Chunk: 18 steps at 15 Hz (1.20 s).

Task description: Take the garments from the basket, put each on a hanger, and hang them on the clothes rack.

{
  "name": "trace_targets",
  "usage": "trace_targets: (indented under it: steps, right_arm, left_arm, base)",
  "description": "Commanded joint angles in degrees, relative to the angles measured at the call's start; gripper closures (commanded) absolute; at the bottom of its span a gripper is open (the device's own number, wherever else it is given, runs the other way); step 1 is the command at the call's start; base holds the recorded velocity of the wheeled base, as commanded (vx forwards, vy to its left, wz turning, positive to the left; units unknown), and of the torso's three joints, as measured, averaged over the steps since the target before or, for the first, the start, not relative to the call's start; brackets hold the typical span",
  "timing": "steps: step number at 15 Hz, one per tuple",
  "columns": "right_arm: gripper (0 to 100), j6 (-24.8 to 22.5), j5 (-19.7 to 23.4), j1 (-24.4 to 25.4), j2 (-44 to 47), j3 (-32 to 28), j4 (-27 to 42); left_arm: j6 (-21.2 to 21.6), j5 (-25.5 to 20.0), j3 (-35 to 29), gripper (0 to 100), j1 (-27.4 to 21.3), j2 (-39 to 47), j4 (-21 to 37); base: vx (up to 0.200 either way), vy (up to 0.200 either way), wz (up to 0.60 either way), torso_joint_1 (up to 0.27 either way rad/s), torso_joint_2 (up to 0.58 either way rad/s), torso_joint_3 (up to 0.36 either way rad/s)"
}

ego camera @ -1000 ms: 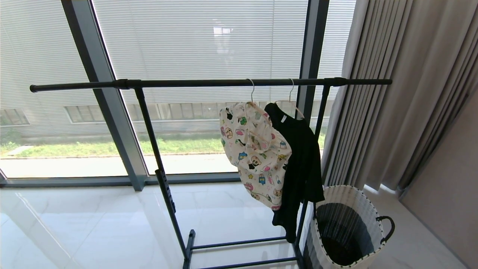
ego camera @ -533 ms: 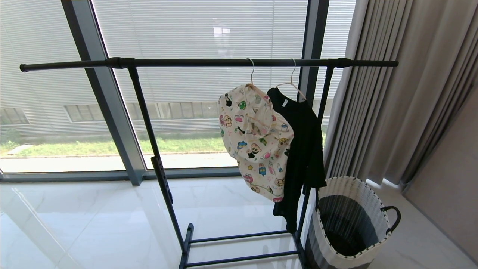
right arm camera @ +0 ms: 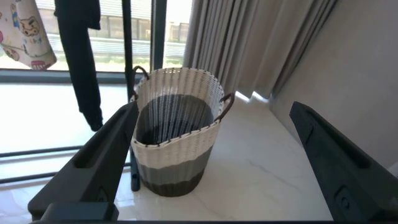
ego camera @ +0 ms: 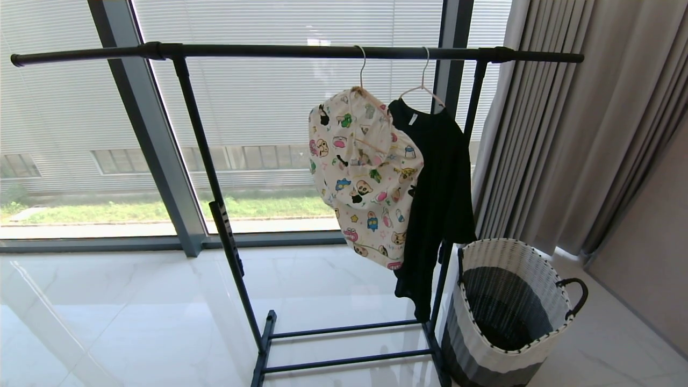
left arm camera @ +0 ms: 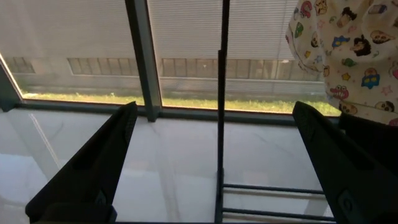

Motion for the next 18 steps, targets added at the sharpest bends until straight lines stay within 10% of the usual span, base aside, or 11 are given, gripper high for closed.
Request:
trace_targets:
  steps: [1,6,10,18]
  right_arm:
    - [0,0.01,0.10,0.00,0.09,0.13,-0.02]
    - [0,0.01,1.50,0.00,0.09,0.13,-0.11]
    - [0,0.10,6.51,0.00,0.09,0.57,0.95]
    - [0,2.12,6.42,0.00,0.09,0.57,1.03]
  left_arm:
    - [-0.98,-3.41,0.00,0,0.00,0.00,0.03]
    - [-11.88,-14.31,0.00,0,0.00,0.09,1.08]
    - [-10.29,3.97,0.00,0,0.00,0.09,1.08]
    - [-8.36,-6.13,0.00,0,0.00,0.09,1.61]
  base:
    - [0.000,0.000,0.00,-0.163,0.45,0.261]
    - [0.000,0.000,0.00,-0.036,0.10,0.056]
    - [0.000,0.000,0.00,0.000,0.00,0.000]
    - [0.000,0.000,0.00,0.000,0.00,0.000]
